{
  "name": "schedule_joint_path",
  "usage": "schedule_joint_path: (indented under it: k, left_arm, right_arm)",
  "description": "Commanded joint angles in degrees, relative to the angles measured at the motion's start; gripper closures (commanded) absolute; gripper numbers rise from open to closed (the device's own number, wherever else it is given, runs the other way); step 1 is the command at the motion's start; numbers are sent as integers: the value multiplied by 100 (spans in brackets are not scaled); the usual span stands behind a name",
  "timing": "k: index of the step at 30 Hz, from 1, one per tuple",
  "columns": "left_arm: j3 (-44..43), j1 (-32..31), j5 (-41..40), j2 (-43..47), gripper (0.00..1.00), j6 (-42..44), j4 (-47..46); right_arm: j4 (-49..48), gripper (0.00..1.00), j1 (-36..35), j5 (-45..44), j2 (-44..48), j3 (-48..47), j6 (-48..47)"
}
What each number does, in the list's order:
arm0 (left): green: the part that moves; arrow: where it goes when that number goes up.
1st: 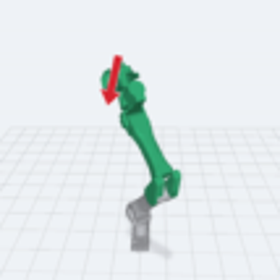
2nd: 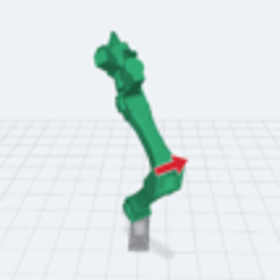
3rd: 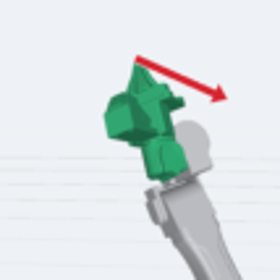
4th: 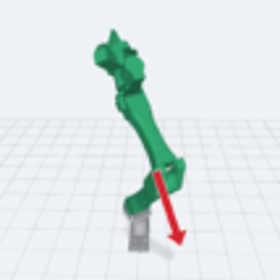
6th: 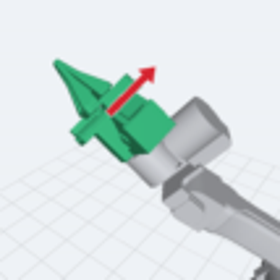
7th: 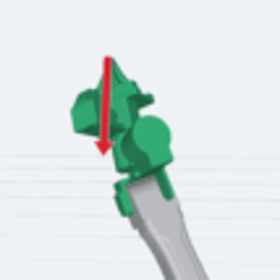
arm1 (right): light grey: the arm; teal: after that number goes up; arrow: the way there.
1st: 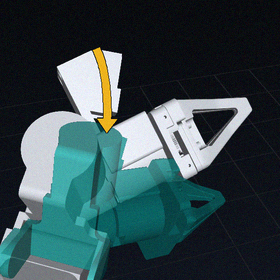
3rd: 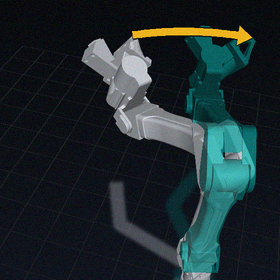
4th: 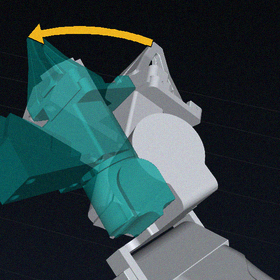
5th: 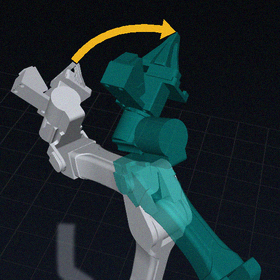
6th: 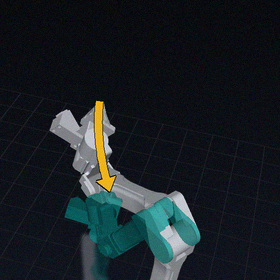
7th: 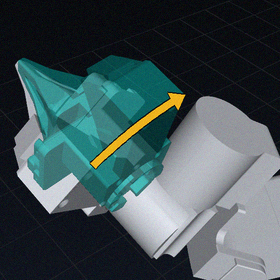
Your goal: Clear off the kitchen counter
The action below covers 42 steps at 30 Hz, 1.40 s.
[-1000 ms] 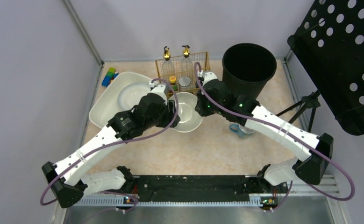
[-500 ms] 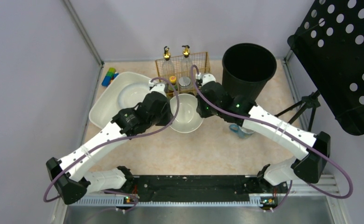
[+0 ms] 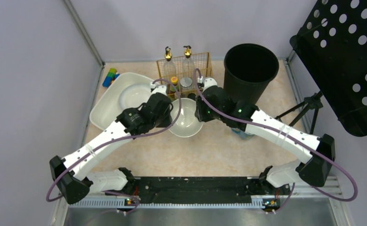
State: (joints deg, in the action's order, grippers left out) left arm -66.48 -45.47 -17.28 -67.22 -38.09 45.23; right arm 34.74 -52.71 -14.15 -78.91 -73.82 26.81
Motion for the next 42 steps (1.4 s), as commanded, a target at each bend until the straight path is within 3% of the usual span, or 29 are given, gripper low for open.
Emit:
schedule_joint_path:
  k: [1, 5, 7, 17, 22, 30, 33, 42]
  left_arm:
    - [-90, -139, 419, 462, 100, 348, -209]
    - [137, -137, 275, 857, 100, 187, -158]
    - [206, -141, 83, 1015, 100, 103, -39]
    - [80, 135, -809, 1315, 100, -70, 506]
    - [196, 1510, 316, 1353, 100, 254, 55]
    - [-170, 3384, 1017, 959, 100, 412, -187]
    - [-266, 4236, 1641, 663, 100, 338, -317]
    - [-623, 5435, 2382, -527, 100, -24, -729]
  right_arm:
    - [-1106, 68, -56, 730, 516, 39, 35]
    - [-1264, 41, -56, 777, 619, 255, 75]
    - [-1266, 33, -56, 711, 678, 310, 96]
    - [-1222, 27, -48, -205, 1368, 895, -76]
    - [-1278, 27, -54, -212, 1581, 1302, 1]
    - [-1438, 27, -47, -58, 1962, 1874, 145]
    - [-1500, 27, -50, 76, 2047, 2001, 171]
    - [-1231, 26, -48, 40, 2651, 2309, 162]
